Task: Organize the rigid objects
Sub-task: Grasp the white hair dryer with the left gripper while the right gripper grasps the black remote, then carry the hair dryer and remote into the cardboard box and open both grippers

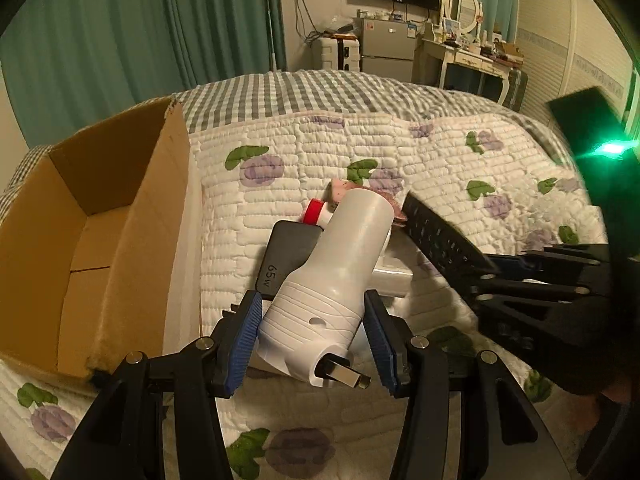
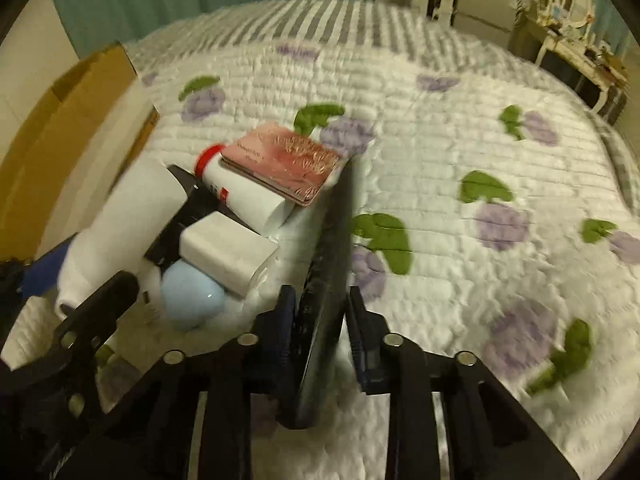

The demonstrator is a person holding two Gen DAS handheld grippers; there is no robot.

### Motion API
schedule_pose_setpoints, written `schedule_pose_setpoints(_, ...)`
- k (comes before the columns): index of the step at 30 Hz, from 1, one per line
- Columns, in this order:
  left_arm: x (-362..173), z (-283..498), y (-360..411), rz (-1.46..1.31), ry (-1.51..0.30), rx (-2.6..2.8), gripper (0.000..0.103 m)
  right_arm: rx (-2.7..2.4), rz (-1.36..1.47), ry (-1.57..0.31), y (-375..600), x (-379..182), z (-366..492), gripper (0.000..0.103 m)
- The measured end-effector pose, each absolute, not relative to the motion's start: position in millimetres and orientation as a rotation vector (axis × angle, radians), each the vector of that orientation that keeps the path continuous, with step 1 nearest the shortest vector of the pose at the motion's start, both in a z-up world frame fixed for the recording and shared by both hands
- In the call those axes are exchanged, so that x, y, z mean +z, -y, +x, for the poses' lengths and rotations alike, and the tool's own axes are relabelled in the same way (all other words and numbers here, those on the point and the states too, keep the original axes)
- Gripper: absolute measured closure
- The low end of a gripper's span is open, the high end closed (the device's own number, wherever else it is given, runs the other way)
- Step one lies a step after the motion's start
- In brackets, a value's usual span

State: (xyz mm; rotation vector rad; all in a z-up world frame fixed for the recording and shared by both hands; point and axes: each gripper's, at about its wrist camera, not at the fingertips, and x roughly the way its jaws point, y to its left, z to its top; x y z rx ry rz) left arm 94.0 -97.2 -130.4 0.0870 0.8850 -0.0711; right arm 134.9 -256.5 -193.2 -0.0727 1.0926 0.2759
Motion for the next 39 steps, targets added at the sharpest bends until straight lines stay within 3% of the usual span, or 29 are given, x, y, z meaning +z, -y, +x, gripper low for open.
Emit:
schedule_pose_setpoints(11,-70,62,94,0.047,-0.761,-0.120,0.051,0.250,-0.053,-0.900,274,-108,81,0.084)
schedule_pose_setpoints(22,-1,74,-5,-0.017,-0.655,0.022,0.051,0.393,-0.072,-0.700,194,-5,79,0.084)
schedule_pose_setpoints(28,-16,96,-56,-0.013,-0.687,0.126,0.051,0.489,-0.060,-0.706,132,-4,105,0.084)
schedule_pose_setpoints(39,-64,120,-98,-0.004,-0.774,0.175,0.050,0.580,-0.069,-0.823,53,-66,149,0.084)
